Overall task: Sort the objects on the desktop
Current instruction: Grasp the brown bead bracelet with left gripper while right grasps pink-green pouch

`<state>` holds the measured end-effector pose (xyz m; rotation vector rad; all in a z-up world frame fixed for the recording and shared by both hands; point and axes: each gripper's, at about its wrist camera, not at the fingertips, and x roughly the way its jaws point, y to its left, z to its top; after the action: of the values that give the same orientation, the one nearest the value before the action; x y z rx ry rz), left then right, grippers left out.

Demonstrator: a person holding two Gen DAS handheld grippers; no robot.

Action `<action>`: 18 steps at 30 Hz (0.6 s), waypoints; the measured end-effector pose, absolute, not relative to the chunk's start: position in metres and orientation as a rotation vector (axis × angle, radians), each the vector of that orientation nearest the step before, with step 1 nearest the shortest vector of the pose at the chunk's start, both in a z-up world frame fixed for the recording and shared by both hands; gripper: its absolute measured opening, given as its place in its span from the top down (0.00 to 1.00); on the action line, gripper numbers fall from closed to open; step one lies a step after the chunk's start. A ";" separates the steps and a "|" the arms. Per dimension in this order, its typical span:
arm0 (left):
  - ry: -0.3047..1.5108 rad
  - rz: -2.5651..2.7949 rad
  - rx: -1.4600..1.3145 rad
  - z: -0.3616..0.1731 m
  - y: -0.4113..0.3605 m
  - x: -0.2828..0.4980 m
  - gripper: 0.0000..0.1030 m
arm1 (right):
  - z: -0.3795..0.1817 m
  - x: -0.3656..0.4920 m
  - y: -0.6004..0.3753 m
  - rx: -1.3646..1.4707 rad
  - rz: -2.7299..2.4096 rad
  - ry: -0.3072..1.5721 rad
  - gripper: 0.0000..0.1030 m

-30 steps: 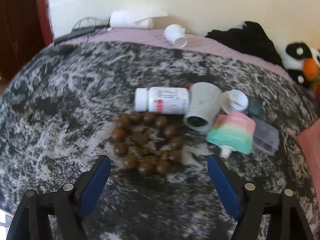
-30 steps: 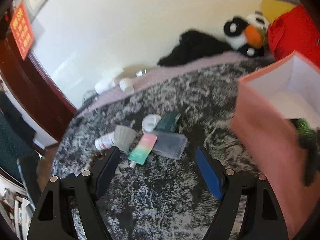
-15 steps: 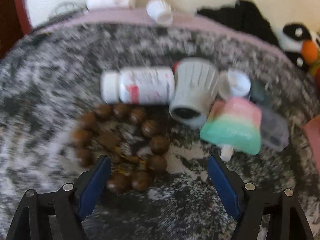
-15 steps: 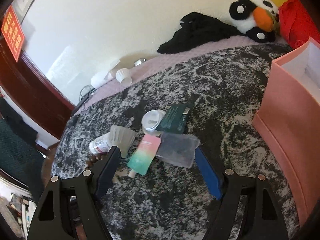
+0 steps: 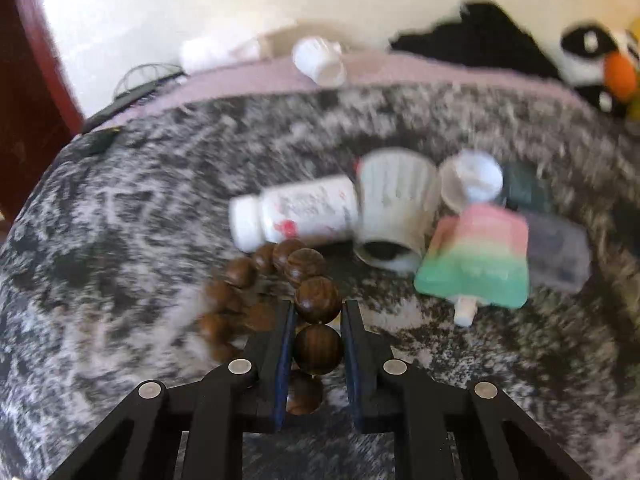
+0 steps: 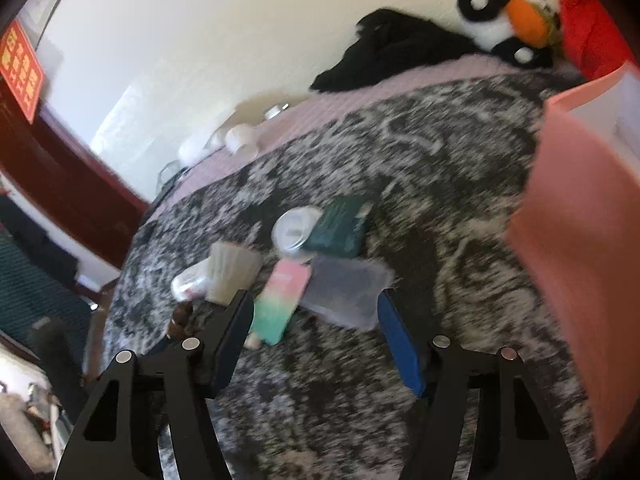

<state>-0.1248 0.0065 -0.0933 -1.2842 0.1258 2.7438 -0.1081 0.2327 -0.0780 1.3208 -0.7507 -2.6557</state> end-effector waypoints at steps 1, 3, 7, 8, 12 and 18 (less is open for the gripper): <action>0.106 2.752 -1.273 -0.090 0.001 -0.123 0.82 | -0.080 -0.109 0.228 1.335 -2.649 -0.735 0.33; 0.066 2.768 -1.261 -0.085 -0.011 -0.120 0.82 | -0.085 -0.113 0.217 1.367 -2.651 -0.689 0.33; 0.015 2.776 -1.273 -0.087 -0.029 -0.121 0.82 | -0.100 -0.125 0.198 1.439 -2.572 -0.685 0.33; 0.006 2.776 -1.277 -0.088 -0.032 -0.123 0.82 | -0.103 -0.130 0.193 1.451 -2.551 -0.692 0.33; -0.032 2.776 -1.282 -0.091 -0.045 -0.125 0.82 | -0.114 -0.148 0.179 1.472 -2.498 -0.729 0.33; -0.035 2.794 -1.290 -0.092 -0.059 -0.122 0.82 | -0.143 -0.173 0.168 1.481 -2.484 -0.753 0.64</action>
<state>-0.1220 -0.0589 -0.0916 -1.2902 -0.0351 2.7941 -0.1728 0.1685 -0.1429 1.4806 -0.7533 -2.4845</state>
